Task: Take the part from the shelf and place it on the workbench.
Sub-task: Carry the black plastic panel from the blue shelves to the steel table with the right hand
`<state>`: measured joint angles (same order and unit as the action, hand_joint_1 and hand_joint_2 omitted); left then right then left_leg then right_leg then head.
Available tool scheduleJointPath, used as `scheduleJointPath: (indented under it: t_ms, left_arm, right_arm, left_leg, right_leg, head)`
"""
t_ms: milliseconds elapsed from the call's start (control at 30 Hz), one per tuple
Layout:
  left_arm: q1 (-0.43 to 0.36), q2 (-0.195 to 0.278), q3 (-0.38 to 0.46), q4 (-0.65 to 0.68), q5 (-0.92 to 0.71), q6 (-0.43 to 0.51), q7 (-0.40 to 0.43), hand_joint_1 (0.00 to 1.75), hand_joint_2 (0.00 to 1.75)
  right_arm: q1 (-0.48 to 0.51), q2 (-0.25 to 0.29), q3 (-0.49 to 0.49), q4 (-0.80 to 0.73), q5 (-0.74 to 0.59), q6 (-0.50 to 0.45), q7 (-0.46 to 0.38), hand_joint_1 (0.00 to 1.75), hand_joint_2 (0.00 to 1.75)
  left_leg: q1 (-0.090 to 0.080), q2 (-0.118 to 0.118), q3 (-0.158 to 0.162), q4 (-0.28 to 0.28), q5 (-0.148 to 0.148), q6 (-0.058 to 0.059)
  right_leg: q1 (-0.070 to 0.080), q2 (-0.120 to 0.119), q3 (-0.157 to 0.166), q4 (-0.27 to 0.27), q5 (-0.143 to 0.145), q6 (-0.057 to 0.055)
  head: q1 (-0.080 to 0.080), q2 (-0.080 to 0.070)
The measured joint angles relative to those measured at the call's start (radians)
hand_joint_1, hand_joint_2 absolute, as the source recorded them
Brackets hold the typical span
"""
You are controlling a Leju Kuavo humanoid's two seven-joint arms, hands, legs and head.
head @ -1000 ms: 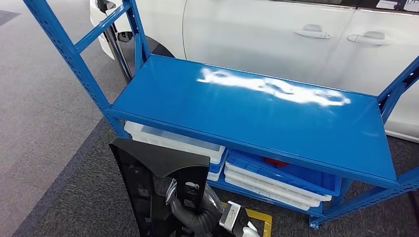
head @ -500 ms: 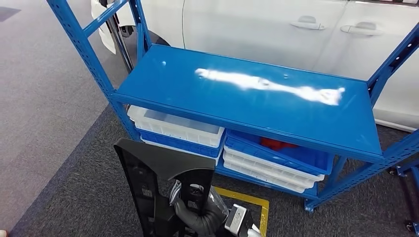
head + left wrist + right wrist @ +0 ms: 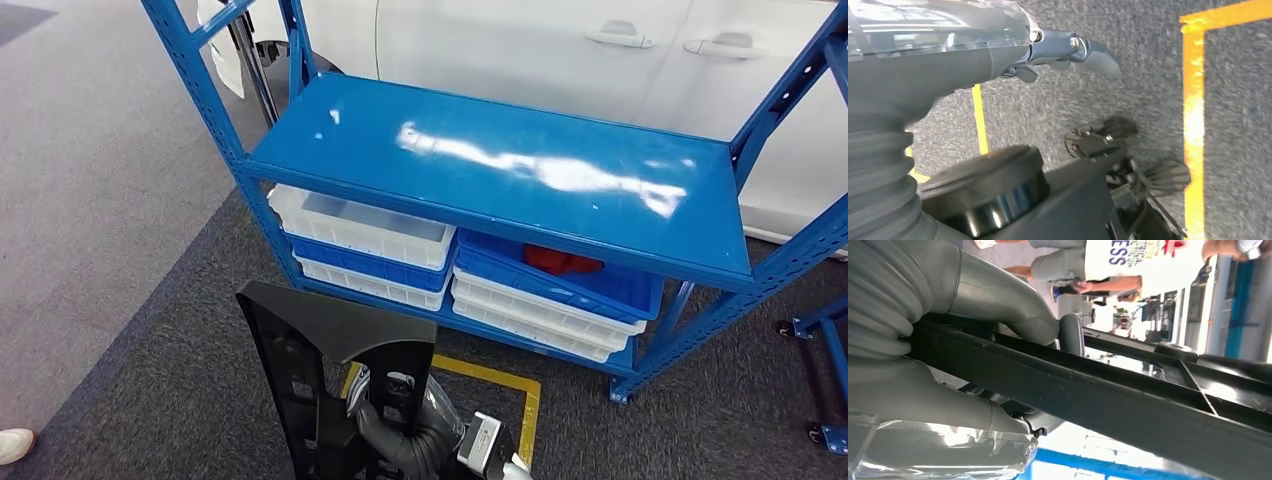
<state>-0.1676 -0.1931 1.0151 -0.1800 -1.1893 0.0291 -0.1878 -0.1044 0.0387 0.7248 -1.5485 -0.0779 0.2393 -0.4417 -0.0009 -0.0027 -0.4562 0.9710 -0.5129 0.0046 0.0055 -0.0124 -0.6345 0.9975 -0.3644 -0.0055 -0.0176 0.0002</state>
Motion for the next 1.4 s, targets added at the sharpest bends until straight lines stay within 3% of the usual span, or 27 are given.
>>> scheduleJointPath:
  t_ms: [67, 100, 167, 200, 233, 267, 300, 333, 367, 433, 467, 533, 567, 633, 700, 733, 767, 800, 900, 967, 1033, 1100, 1200, 1267, 1300, 1333, 1400]
  left_arm:
    - [0.0, -0.001, 0.0, 0.0, 0.0, -0.002, 0.005, 0.0, 1.75]
    - [-0.001, -0.001, 0.0, 0.0, 0.0, -0.002, 0.009, 0.0, 1.75]
    - [-0.004, -0.001, 0.0, 0.0, 0.0, -0.002, 0.015, 0.0, 1.75]
    - [-0.004, -0.001, 0.0, 0.0, 0.0, -0.002, 0.019, 0.0, 1.75]
    - [-0.004, -0.001, 0.0, 0.0, 0.0, -0.001, 0.023, 0.0, 1.75]
    - [-0.004, -0.002, 0.0, 0.0, 0.0, 0.0, 0.028, 0.0, 1.75]
    - [-0.004, -0.002, 0.0, 0.0, 0.001, 0.002, 0.032, 0.0, 1.75]
    - [-0.005, -0.002, 0.0, 0.0, 0.002, 0.004, 0.036, 0.0, 1.75]
    - [-0.006, -0.002, 0.0, 0.0, 0.003, 0.006, 0.039, 0.0, 1.75]
    - [-0.007, -0.002, 0.0, 0.0, 0.006, 0.009, 0.043, 0.0, 1.75]
    - [-0.008, -0.002, 0.0, 0.0, 0.006, 0.01, 0.044, 0.0, 1.75]
    - [-0.011, -0.002, 0.0, 0.0, 0.007, 0.011, 0.044, 0.0, 1.75]
    - [-0.011, -0.002, 0.0, 0.0, 0.007, 0.011, 0.044, 0.0, 1.75]
    - [-0.012, -0.001, 0.001, 0.0, 0.007, 0.012, 0.044, 0.0, 1.75]
    - [-0.012, -0.001, 0.001, 0.0, 0.007, 0.013, 0.044, 0.0, 1.75]
    - [-0.013, -0.001, 0.001, 0.0, 0.007, 0.014, 0.044, 0.0, 1.75]
    - [-0.012, -0.001, 0.001, 0.0, 0.007, 0.015, 0.045, 0.0, 1.75]
    - [-0.012, -0.001, 0.001, 0.0, 0.007, 0.016, 0.046, 0.0, 1.75]
    - [-0.015, -0.001, 0.001, 0.0, 0.007, 0.018, 0.048, 0.0, 1.75]
    - [-0.018, -0.001, 0.002, 0.0, 0.007, 0.018, 0.049, 0.0, 1.75]
    - [-0.018, -0.001, 0.002, 0.0, 0.007, 0.018, 0.05, 0.0, 1.75]
    - [-0.019, -0.002, 0.002, 0.0, 0.006, 0.018, 0.05, 0.0, 1.75]
    - [-0.019, -0.002, 0.002, 0.0, 0.006, 0.018, 0.047, 0.0, 1.75]
    - [-0.017, -0.002, 0.002, 0.0, 0.006, 0.018, 0.045, 0.0, 1.75]
    - [-0.016, -0.002, 0.002, 0.0, 0.006, 0.018, 0.045, 0.0, 1.75]
    - [-0.016, -0.002, 0.002, 0.0, 0.006, 0.018, 0.044, 0.0, 1.75]
    - [-0.016, -0.002, 0.003, 0.0, 0.006, 0.018, 0.041, 0.0, 1.75]
  right_arm:
    - [0.003, -0.002, -0.003, 0.002, 0.0, -0.001, -0.001, 1.36, 1.75]
    - [0.005, -0.003, -0.004, 0.002, 0.0, -0.001, -0.001, 1.36, 1.75]
    - [0.008, -0.004, -0.008, 0.003, 0.001, -0.001, -0.001, 1.36, 1.75]
    - [0.01, -0.004, -0.01, 0.003, 0.002, 0.0, -0.001, 1.36, 1.75]
    - [0.012, -0.004, -0.012, 0.004, 0.003, 0.0, -0.001, 1.36, 1.75]
    - [0.014, -0.004, -0.014, 0.006, 0.005, 0.001, -0.001, 1.36, 1.75]
    - [0.015, -0.004, -0.014, 0.008, 0.007, 0.002, -0.002, 1.36, 1.75]
    - [0.016, -0.004, -0.015, 0.011, 0.009, 0.003, -0.003, 1.36, 1.75]
    - [0.015, -0.004, -0.015, 0.013, 0.011, 0.004, -0.004, 1.36, 1.75]
    - [0.013, -0.003, -0.015, 0.016, 0.012, 0.005, -0.009, 1.36, 1.75]
    - [0.012, -0.003, -0.016, 0.018, 0.012, 0.006, -0.011, 1.36, 1.75]
    - [0.01, -0.002, -0.016, 0.023, 0.012, 0.008, -0.015, 1.36, 1.75]
    - [0.008, -0.001, -0.016, 0.025, 0.012, 0.009, -0.016, 1.36, 1.75]
    - [0.006, 0.002, -0.016, 0.028, 0.011, 0.012, -0.017, 1.36, 1.75]
    - [0.005, 0.004, -0.016, 0.031, 0.011, 0.014, -0.018, 1.36, 1.75]
    - [0.005, 0.004, -0.016, 0.033, 0.011, 0.015, -0.018, 1.36, 1.75]
    - [0.005, 0.004, -0.016, 0.035, 0.011, 0.016, -0.018, 1.36, 1.75]
    - [0.004, 0.004, -0.017, 0.037, 0.011, 0.016, -0.018, 1.36, 1.75]
    - [0.002, 0.006, -0.018, 0.039, 0.008, 0.019, -0.018, 1.36, 1.75]
    - [-0.001, 0.008, -0.018, 0.04, 0.002, 0.021, -0.017, 1.36, 1.75]
    - [-0.003, 0.008, -0.019, 0.041, -0.007, 0.025, -0.014, 1.36, 1.75]
    - [-0.004, 0.008, -0.02, 0.042, -0.013, 0.029, -0.012, 1.36, 1.75]
    - [-0.006, 0.008, -0.021, 0.046, -0.016, 0.036, -0.009, 1.36, 1.75]
    - [-0.005, 0.008, -0.022, 0.051, -0.017, 0.037, -0.008, 1.36, 1.75]
    - [-0.005, 0.007, -0.022, 0.053, -0.017, 0.037, -0.008, 1.36, 1.75]
    - [-0.005, 0.007, -0.022, 0.054, -0.017, 0.037, -0.008, 1.36, 1.75]
    - [-0.006, 0.007, -0.023, 0.055, -0.018, 0.037, -0.007, 1.36, 1.75]
  left_leg:
    - [0.002, 0.005, -0.017, -0.006, 0.022, 0.014]
    - [0.004, 0.008, -0.028, -0.009, 0.036, 0.021]
    - [0.004, 0.01, -0.06, -0.009, 0.063, 0.028]
    - [0.004, 0.01, -0.078, -0.008, 0.076, 0.028]
    - [0.003, 0.011, -0.096, -0.005, 0.089, 0.027]
    - [0.003, 0.011, -0.115, -0.002, 0.101, 0.025]
    - [0.003, 0.011, -0.133, 0.003, 0.111, 0.023]
    - [0.004, 0.011, -0.15, 0.009, 0.121, 0.02]
    - [0.003, 0.011, -0.164, 0.017, 0.128, 0.017]
    - [0.001, 0.009, -0.183, 0.03, 0.142, 0.007]
    - [0.001, 0.009, -0.187, 0.032, 0.149, 0.001]
    - [0.004, 0.008, -0.19, 0.03, 0.16, -0.011]
    - [0.006, 0.008, -0.196, 0.038, 0.149, -0.018]
    - [0.01, 0.007, -0.221, 0.103, 0.078, -0.03]
    - [0.013, 0.007, -0.258, 0.231, -0.013, -0.04]
    - [0.014, 0.007, -0.271, 0.288, -0.033, -0.044]
    - [0.014, 0.007, -0.268, 0.316, -0.029, -0.045]
    - [0.014, 0.007, -0.245, 0.305, -0.011, -0.045]
    - [0.012, 0.007, -0.094, 0.098, 0.037, -0.033]
    - [0.007, 0.006, -0.045, 0.018, 0.036, -0.02]
    - [0.006, 0.008, -0.049, 0.009, 0.044, -0.007]
    - [0.011, 0.014, -0.056, 0.0, 0.056, 0.007]
    - [0.01, 0.029, -0.073, -0.002, 0.069, 0.019]
    - [0.008, 0.041, -0.083, 0.002, 0.072, 0.019]
    - [0.008, 0.047, -0.086, 0.005, 0.073, 0.019]
    - [0.008, 0.054, -0.088, 0.009, 0.073, 0.017]
    - [0.005, 0.067, -0.09, 0.019, 0.069, 0.012]
  right_leg:
    - [-0.003, 0.004, -0.011, 0.015, -0.019, 0.011]
    - [-0.004, 0.007, -0.023, 0.045, -0.056, 0.016]
    - [-0.007, 0.01, -0.057, 0.163, -0.166, 0.022]
    - [-0.009, 0.01, -0.071, 0.231, -0.205, 0.025]
    - [-0.01, 0.01, -0.075, 0.284, -0.218, 0.028]
    - [-0.012, 0.01, -0.065, 0.307, -0.207, 0.029]
    - [-0.013, 0.01, -0.037, 0.294, -0.179, 0.03]
    - [-0.014, 0.01, 0.009, 0.244, -0.151, 0.028]
    - [-0.014, 0.01, 0.066, 0.17, -0.142, 0.026]
    - [-0.011, 0.012, 0.155, 0.036, -0.159, 0.016]
    - [-0.009, 0.012, 0.173, 0.003, -0.172, 0.011]
    - [-0.007, 0.011, 0.168, -0.008, -0.166, -0.004]
    - [-0.008, 0.009, 0.161, -0.009, -0.157, -0.013]
    - [-0.012, 0.006, 0.142, -0.013, -0.134, -0.027]
    - [-0.01, 0.005, 0.117, -0.011, -0.115, -0.031]
    - [-0.01, 0.005, 0.105, -0.01, -0.106, -0.03]
    - [-0.009, 0.004, 0.093, -0.009, -0.098, -0.029]
    - [-0.009, 0.004, 0.083, -0.007, -0.091, -0.027]
    - [-0.008, 0.003, 0.066, -0.001, -0.077, -0.017]
    - [-0.006, 0.003, 0.064, -0.001, -0.069, -0.007]
    - [-0.005, 0.006, 0.06, -0.002, -0.061, 0.006]
    - [-0.005, 0.01, 0.042, 0.026, -0.081, 0.016]
    - [-0.011, 0.012, -0.04, 0.209, -0.185, 0.026]
    - [-0.012, 0.012, -0.072, 0.294, -0.212, 0.031]
    - [-0.012, 0.01, -0.06, 0.28, -0.197, 0.031]
    - [-0.012, 0.004, -0.027, 0.225, -0.168, 0.03]
    - [-0.007, -0.032, 0.051, 0.081, -0.117, 0.021]
  head:
    - [0.0, 0.0]
    - [0.0, 0.0]
    - [0.0, 0.0]
    - [0.0, 0.0]
    - [0.0, 0.0]
    - [0.0, 0.0]
    - [0.0, 0.0]
    - [0.0, 0.0]
    - [0.0, 0.0]
    - [0.0, 0.0]
    - [0.0, 0.0]
    - [0.0, 0.0]
    - [0.0, 0.0]
    - [0.0, 0.0]
    - [0.0, 0.0]
    - [0.0, 0.0]
    - [0.0, 0.0]
    - [0.0, 0.0]
    - [0.0, 0.0]
    - [0.0, 0.0]
    - [0.0, 0.0]
    - [0.0, 0.0]
    - [0.0, 0.0]
    - [0.0, 0.0]
    - [0.0, 0.0]
    - [0.0, 0.0]
    - [0.0, 0.0]
